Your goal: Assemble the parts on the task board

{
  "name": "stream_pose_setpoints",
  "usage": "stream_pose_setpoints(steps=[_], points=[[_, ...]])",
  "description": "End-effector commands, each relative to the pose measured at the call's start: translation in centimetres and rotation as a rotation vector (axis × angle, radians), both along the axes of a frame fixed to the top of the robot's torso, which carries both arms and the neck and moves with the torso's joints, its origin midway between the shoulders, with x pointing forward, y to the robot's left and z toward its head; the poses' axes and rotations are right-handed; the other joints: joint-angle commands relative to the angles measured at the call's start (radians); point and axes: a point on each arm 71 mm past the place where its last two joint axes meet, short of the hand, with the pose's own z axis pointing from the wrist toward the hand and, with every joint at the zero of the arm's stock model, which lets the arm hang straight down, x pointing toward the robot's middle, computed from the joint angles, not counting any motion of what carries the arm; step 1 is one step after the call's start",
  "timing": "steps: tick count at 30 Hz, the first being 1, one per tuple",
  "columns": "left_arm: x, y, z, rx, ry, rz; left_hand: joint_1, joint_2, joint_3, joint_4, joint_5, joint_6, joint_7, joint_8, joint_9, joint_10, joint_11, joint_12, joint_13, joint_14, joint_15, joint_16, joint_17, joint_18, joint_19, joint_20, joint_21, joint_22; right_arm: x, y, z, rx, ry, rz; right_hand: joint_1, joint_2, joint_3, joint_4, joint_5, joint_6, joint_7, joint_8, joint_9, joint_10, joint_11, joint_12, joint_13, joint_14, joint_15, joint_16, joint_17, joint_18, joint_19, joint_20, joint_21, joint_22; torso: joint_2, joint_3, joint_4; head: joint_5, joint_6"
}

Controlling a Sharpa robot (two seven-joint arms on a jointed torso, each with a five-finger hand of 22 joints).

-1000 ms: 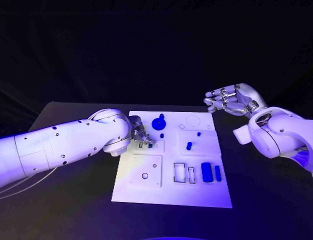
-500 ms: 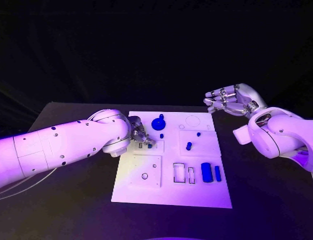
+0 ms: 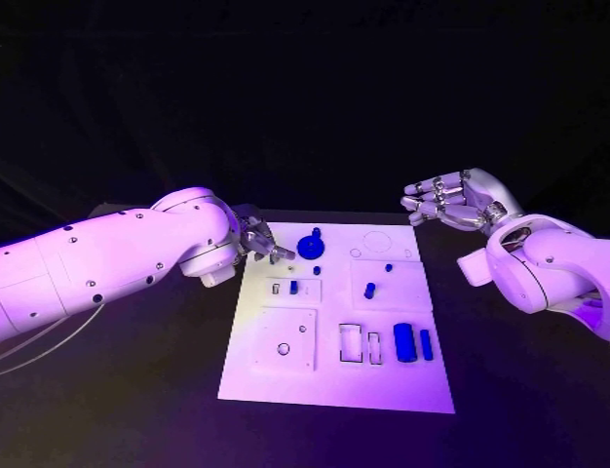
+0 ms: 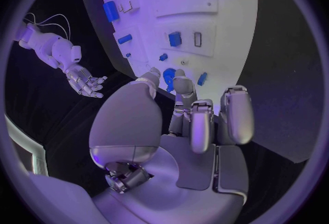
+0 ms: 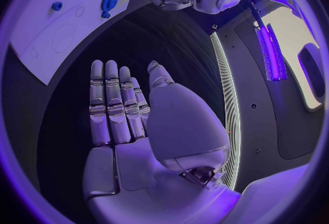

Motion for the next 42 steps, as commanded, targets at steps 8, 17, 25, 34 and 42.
stream_pose_setpoints(steps=[8,17,25,34,42], points=[[2.6,1.1,0.8,0.010,0.004,0.024,0.001,-0.003,-0.020,0.002,-0.001,-0.026,0.018,-0.034,-0.037,-0.027,0.016,-0.035,-0.042,0.102,0.021,-0.002,0.259,0.014,-0.012,0.013,-0.017,-0.016,0.0,0.3,-0.1,0.002,0.000,0.021,-0.011,-0.002,-0.003,-0.004,0.004,-0.007,-0.002,-0.002,0.000,-0.006,0.001,-0.003,-0.001,-0.007,-0.001,-0.001,-0.002,0.012,-0.005,0.002,-0.006,-0.002,0.003,-0.0015,0.0010,0.005,0.007],[4.6,1.4,0.2,0.085,0.018,0.038,0.013,0.010,-0.029,0.001,-0.001,-0.042,0.031,-0.063,-0.074,-0.058,0.028,-0.072,-0.084,0.098,0.031,-0.012,0.250,0.020,-0.029,0.023,-0.039,-0.045,-0.1,0.4,-0.2,0.003,0.002,0.027,-0.012,-0.001,-0.004,-0.005,0.004,-0.007,-0.002,-0.002,0.000,-0.006,0.002,-0.002,-0.002,-0.008,-0.001,-0.001,-0.003,0.012,-0.006,0.002,-0.007,-0.004,0.003,-0.0013,-0.0020,0.009,0.005],[5.4,1.0,-0.8,0.121,0.030,0.039,0.022,0.017,-0.025,0.001,-0.001,-0.039,0.031,-0.066,-0.083,-0.057,0.029,-0.067,-0.082,0.098,0.032,-0.011,0.251,0.018,-0.023,0.024,-0.035,-0.037,-0.2,0.5,-0.2,0.003,0.003,0.029,-0.012,-0.001,-0.004,-0.005,0.004,-0.007,-0.002,-0.002,0.000,-0.006,0.002,-0.002,-0.002,-0.008,-0.001,-0.001,-0.003,0.012,-0.006,0.002,-0.007,-0.004,0.005,-0.0012,-0.0024,0.009,0.003],[5.7,0.8,-1.2,0.161,0.044,0.025,0.015,0.015,-0.031,0.003,-0.001,-0.022,0.029,-0.064,-0.094,-0.037,0.027,-0.032,-0.054,0.100,0.032,-0.008,0.254,0.012,-0.004,0.025,-0.017,-0.010,-0.2,0.5,-0.2,0.003,0.004,0.030,-0.012,-0.001,-0.004,-0.005,0.004,-0.007,-0.002,-0.002,0.000,-0.006,0.002,-0.002,-0.002,-0.008,-0.001,-0.001,-0.003,0.012,-0.006,0.002,-0.007,-0.004,0.003,-0.0009,0.0002,0.008,0.000],[5.5,0.2,-1.5,0.174,0.064,0.001,0.009,0.019,-0.033,0.002,-0.001,0.001,0.022,-0.058,-0.105,-0.023,0.021,-0.010,-0.039,0.101,0.028,-0.003,0.258,0.008,0.008,0.024,-0.005,0.008,-0.2,0.6,-0.2,0.003,0.004,0.032,-0.012,-0.001,-0.004,-0.005,0.004,-0.007,-0.002,-0.002,0.000,-0.006,0.002,-0.002,-0.002,-0.008,-0.001,-0.001,-0.003,0.012,-0.006,0.002,-0.007,-0.004,0.003,-0.0014,-0.0028,0.008,-0.002]])
